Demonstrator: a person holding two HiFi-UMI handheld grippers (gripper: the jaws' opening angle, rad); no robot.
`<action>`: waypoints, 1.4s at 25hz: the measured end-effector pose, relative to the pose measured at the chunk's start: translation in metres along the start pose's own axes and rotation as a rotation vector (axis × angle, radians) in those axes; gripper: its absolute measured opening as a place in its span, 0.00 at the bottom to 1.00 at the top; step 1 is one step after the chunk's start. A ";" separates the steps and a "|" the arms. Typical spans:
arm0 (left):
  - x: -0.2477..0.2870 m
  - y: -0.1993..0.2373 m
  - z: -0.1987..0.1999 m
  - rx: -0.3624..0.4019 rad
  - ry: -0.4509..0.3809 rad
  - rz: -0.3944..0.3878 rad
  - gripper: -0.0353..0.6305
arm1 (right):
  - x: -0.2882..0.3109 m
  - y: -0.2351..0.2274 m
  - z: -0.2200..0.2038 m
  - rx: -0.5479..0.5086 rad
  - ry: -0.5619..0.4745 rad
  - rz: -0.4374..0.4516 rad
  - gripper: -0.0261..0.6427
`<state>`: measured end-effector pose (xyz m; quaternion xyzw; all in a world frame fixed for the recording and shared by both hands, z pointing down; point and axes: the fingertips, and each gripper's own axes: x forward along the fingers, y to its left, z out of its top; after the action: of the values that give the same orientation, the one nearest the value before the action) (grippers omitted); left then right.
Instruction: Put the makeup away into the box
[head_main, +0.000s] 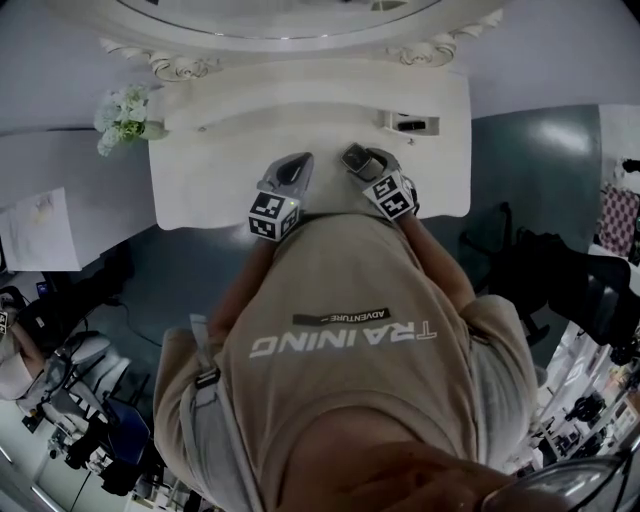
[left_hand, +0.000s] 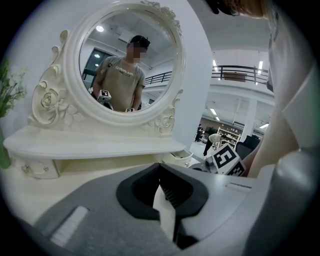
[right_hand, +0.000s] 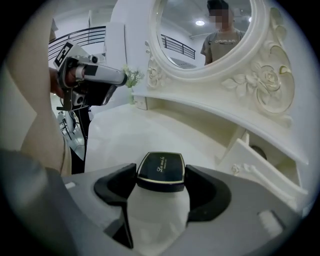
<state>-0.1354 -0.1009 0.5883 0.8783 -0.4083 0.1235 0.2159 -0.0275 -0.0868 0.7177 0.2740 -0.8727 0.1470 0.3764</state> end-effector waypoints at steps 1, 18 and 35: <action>0.002 -0.001 0.002 0.003 -0.002 -0.007 0.05 | -0.003 -0.002 0.003 -0.004 -0.002 -0.006 0.50; 0.038 -0.004 0.015 -0.003 -0.034 -0.065 0.05 | -0.093 -0.067 0.033 0.195 -0.061 -0.114 0.50; 0.035 0.003 0.018 -0.012 -0.055 -0.041 0.05 | -0.114 -0.170 -0.005 0.533 -0.009 -0.179 0.50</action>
<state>-0.1148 -0.1342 0.5867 0.8883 -0.3968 0.0923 0.2120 0.1404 -0.1798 0.6455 0.4399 -0.7773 0.3366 0.2985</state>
